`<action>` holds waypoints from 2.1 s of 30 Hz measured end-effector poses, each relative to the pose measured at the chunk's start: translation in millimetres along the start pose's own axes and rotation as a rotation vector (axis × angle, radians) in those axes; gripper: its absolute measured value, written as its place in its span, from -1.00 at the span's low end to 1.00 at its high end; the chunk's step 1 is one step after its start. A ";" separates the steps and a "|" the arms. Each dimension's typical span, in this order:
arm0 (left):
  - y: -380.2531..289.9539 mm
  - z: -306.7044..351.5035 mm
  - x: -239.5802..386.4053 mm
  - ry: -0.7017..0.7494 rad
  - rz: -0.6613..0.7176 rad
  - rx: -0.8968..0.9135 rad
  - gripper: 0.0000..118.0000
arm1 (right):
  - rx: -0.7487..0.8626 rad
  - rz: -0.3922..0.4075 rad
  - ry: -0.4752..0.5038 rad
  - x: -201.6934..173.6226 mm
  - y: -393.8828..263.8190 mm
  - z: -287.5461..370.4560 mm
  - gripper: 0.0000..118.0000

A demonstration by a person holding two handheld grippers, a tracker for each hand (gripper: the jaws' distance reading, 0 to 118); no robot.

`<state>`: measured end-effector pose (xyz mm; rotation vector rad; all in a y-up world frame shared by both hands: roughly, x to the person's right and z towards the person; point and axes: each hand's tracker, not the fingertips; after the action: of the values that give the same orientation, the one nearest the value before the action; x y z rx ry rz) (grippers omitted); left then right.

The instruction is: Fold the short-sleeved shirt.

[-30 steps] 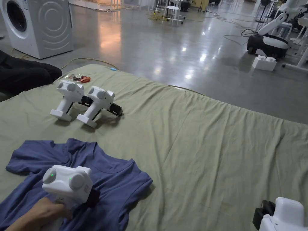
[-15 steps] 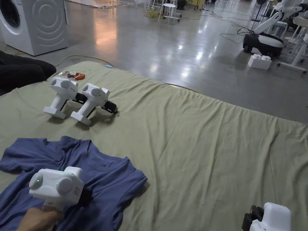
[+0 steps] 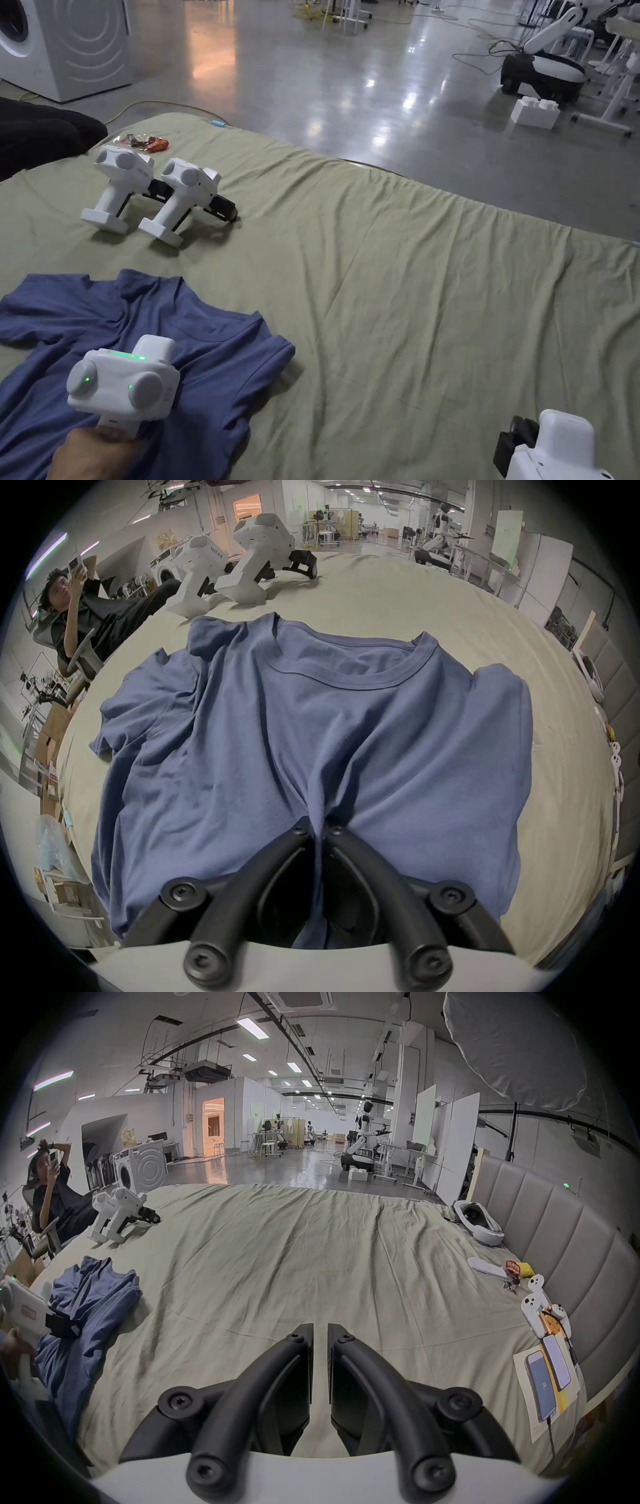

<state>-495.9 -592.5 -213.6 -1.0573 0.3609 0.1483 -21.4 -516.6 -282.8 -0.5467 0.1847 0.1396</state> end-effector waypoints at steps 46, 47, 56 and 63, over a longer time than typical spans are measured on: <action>111.3 249.7 355.5 -0.671 -0.457 0.583 -0.93 | 0.259 -0.234 -0.241 154.6 8.4 109.1 -0.81; 100.3 239.5 371.2 -0.685 -0.484 0.555 -0.93 | 0.252 -0.238 -0.250 159.0 5.2 110.3 -0.82; 15.9 146.3 425.1 -0.714 -0.522 0.283 -0.91 | 0.157 -0.233 -0.280 181.5 -22.3 110.4 -0.82; 3.4 152.7 420.5 -0.711 -0.509 0.289 -0.23 | 0.126 -0.227 -0.259 174.2 -24.1 103.9 -0.82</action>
<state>-71.8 -479.9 -300.5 -0.7208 -0.5171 0.0073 166.8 -467.8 -220.4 -0.4162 -0.1206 -0.0230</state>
